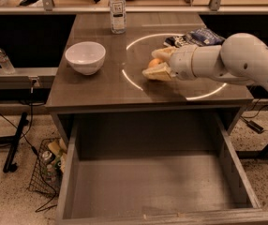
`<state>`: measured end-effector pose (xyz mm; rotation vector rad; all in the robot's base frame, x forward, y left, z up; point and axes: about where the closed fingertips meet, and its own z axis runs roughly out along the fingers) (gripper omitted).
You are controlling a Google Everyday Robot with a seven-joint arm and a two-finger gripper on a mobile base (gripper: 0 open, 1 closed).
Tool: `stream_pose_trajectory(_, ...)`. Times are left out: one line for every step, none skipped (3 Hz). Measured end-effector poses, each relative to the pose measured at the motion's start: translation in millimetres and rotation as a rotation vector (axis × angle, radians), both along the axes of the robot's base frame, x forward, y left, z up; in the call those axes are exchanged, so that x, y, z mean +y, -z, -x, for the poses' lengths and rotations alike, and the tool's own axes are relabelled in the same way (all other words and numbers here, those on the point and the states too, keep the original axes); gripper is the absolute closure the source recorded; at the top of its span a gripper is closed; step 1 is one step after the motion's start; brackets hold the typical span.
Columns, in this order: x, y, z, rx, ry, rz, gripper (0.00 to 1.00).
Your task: Pick orange from top drawer and place on counter
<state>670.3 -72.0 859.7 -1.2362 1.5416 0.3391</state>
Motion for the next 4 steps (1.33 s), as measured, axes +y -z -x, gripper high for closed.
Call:
stream_pose_trajectory(9.1,-5.8,3.7,-0.001,-0.031,-0.007,0.0)
stream_pose_trajectory(16.5,-21.1,10.5,-0.018,-0.066,-0.033,0.0)
stream_pose_trajectory(9.9,-51.2,27.6,-0.055,-0.099,-0.119,0.0)
stream_pose_trajectory(-22.2,-107.2,61.3,-0.138,-0.093,-0.29,0.0)
